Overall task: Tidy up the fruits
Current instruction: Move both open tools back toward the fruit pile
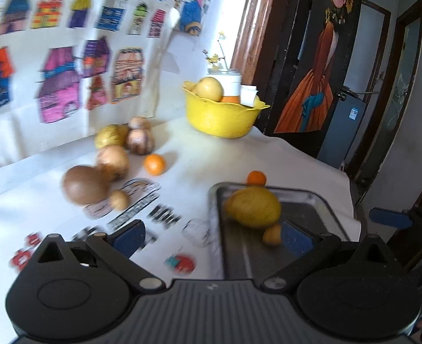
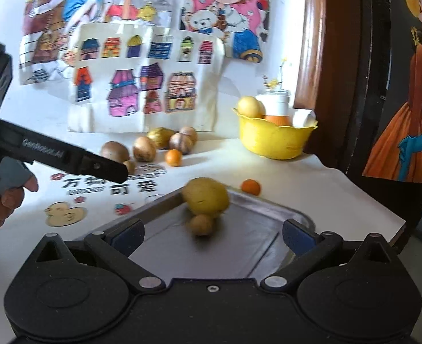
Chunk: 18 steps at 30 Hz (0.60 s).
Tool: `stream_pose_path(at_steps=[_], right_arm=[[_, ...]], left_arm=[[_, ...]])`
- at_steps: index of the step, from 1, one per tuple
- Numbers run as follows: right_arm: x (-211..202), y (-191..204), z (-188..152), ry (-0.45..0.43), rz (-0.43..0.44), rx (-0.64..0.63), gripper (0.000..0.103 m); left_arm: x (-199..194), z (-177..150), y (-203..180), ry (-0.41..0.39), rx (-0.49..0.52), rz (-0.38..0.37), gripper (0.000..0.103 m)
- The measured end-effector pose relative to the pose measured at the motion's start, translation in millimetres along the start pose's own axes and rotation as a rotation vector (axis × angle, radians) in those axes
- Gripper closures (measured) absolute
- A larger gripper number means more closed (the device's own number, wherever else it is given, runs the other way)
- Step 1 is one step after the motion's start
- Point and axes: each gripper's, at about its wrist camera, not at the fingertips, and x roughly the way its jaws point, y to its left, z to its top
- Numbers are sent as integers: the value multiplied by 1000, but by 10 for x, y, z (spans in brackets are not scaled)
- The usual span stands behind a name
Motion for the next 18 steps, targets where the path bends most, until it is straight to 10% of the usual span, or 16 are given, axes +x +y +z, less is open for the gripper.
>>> stream_pose_path(at_steps=[18], right_arm=[[-469, 1418, -142, 115, 64, -139, 1]], left_arm=[[-1260, -845, 794, 73, -60, 227, 0]])
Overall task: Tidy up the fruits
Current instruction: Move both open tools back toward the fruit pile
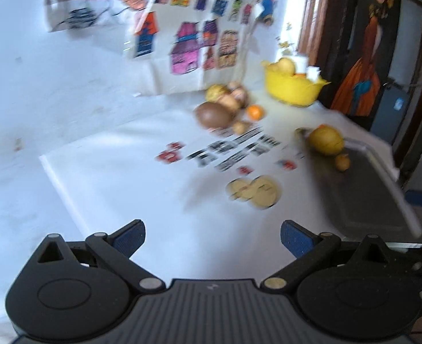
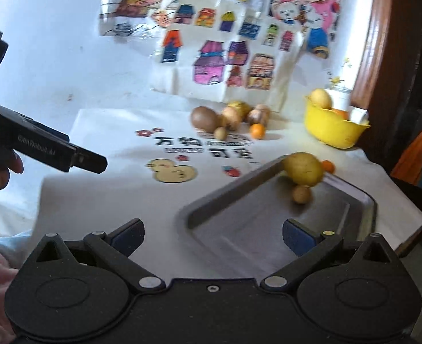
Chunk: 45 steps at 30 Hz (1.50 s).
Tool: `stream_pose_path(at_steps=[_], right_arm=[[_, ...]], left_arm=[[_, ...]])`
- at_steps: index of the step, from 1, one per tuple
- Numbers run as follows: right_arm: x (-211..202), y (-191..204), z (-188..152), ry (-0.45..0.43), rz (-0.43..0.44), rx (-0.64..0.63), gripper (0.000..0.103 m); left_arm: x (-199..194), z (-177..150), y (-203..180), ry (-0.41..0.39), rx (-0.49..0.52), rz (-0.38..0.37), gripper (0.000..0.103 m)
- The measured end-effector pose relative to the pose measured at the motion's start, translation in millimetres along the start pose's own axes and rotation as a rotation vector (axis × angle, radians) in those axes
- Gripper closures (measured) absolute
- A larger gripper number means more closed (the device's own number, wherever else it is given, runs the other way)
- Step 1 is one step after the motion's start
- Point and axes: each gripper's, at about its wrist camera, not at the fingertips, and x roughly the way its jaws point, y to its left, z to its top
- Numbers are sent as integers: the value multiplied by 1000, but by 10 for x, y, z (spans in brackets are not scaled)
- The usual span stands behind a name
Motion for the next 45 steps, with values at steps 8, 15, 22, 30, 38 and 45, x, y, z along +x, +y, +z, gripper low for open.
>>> stream_pose_path(at_steps=[8, 15, 22, 30, 38, 45], right_arm=[[92, 192, 245, 45, 83, 70, 1], [163, 330, 580, 27, 96, 124, 1], [205, 364, 830, 6, 89, 167, 1], [378, 289, 1048, -1, 49, 162, 1], [469, -32, 1275, -43, 1, 127, 1], [612, -193, 1344, -30, -57, 70, 1]], left_arm=[[-180, -102, 521, -19, -77, 109, 0], [-302, -145, 937, -54, -159, 168, 0], [-268, -146, 1205, -71, -200, 186, 0], [-48, 82, 1347, -65, -176, 231, 0], [376, 448, 1300, -51, -114, 208, 0], [756, 742, 1115, -50, -40, 122, 0]])
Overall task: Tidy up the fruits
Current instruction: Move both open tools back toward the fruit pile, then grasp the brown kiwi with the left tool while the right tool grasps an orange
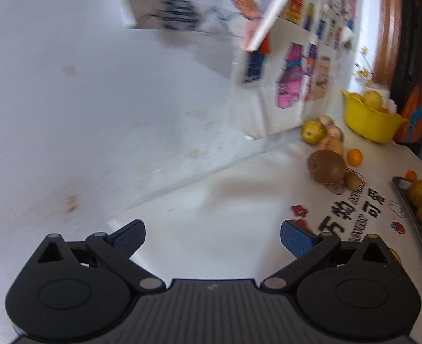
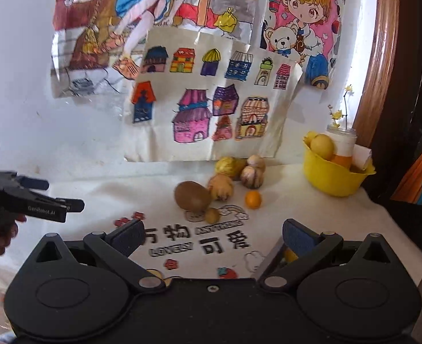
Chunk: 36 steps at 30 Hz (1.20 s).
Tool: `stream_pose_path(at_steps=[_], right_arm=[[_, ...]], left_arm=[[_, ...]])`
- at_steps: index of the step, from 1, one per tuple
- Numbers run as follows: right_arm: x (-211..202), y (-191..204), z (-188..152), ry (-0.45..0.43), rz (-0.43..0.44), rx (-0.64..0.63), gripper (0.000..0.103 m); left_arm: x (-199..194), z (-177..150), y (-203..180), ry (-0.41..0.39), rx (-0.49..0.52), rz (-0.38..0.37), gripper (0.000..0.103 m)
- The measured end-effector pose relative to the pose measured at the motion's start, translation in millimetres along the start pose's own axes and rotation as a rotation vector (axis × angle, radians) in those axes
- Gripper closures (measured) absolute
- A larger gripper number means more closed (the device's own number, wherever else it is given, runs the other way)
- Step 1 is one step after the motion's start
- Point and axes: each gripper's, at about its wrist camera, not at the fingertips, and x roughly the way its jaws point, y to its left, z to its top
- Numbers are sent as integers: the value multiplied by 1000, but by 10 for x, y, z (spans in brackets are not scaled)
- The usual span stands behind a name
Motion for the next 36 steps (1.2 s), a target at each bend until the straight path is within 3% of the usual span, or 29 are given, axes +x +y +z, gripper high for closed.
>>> stream_pose_path(at_steps=[7, 13, 18, 26, 36], right_arm=[[186, -122, -182, 57, -37, -20, 1], [380, -326, -181, 94, -40, -7, 1], [618, -373, -131, 90, 36, -126, 1], [1200, -276, -95, 155, 164, -358, 1], [1649, -346, -145, 206, 228, -362, 7]], left_arm=[[307, 221, -283, 13, 109, -70, 0], [565, 397, -492, 63, 130, -205, 0], [802, 582, -530, 116, 88, -278, 0], [1176, 805, -641, 151, 24, -368, 1], [1541, 821, -843, 199, 15, -433, 1]])
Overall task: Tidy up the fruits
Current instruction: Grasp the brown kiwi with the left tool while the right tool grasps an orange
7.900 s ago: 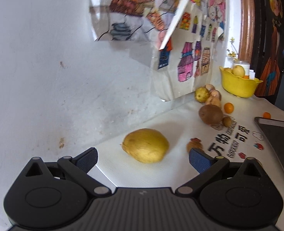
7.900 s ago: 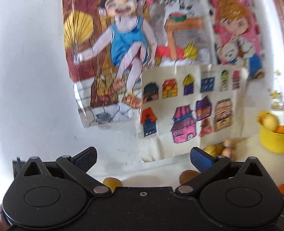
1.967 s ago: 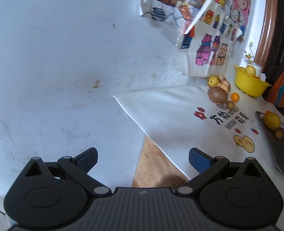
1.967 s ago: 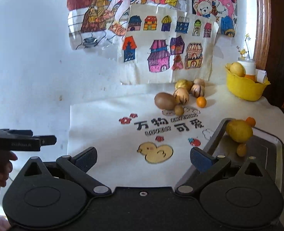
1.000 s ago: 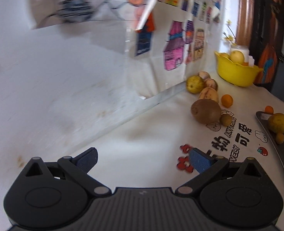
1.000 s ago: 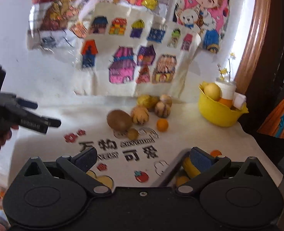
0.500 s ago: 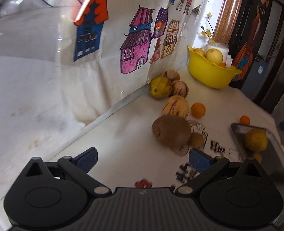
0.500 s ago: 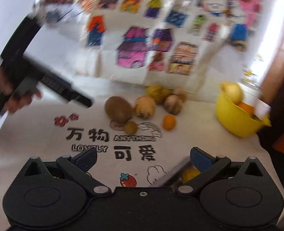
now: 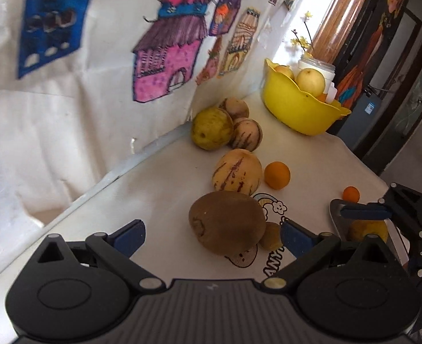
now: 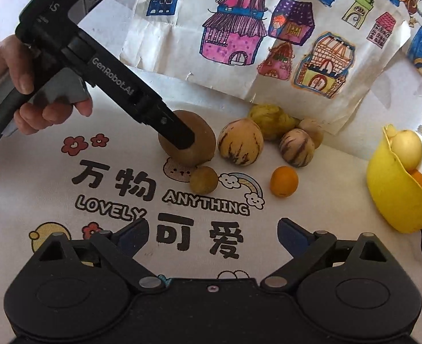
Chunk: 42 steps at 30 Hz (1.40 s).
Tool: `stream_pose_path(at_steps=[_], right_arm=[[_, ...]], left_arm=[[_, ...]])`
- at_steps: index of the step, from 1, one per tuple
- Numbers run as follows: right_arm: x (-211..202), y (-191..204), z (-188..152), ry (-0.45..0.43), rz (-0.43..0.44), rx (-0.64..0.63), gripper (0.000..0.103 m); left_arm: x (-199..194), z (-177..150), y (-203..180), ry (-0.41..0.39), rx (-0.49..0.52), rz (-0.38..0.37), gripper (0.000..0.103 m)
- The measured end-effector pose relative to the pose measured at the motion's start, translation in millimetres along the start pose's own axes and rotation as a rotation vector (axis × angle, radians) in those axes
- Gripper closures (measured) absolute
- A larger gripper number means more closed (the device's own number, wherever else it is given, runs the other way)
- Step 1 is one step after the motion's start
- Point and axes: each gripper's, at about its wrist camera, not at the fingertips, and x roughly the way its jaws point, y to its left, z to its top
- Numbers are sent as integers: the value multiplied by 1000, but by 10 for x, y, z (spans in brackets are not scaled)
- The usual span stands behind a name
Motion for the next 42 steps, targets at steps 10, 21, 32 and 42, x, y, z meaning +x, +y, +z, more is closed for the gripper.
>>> stream_pose_path(at_steps=[10, 21, 32, 42], right_arm=[[162, -220, 36, 33, -87, -16, 15], [470, -705, 196, 30, -101, 155, 35], [720, -775, 321, 24, -48, 116, 53], [792, -758, 369, 33, -47, 81, 69]], left_arm=[[133, 49, 7, -3, 1, -21, 6], [178, 43, -75, -8, 43, -26, 18], [216, 43, -121, -10, 76, -28, 34], [206, 33, -147, -12, 50, -2, 36]])
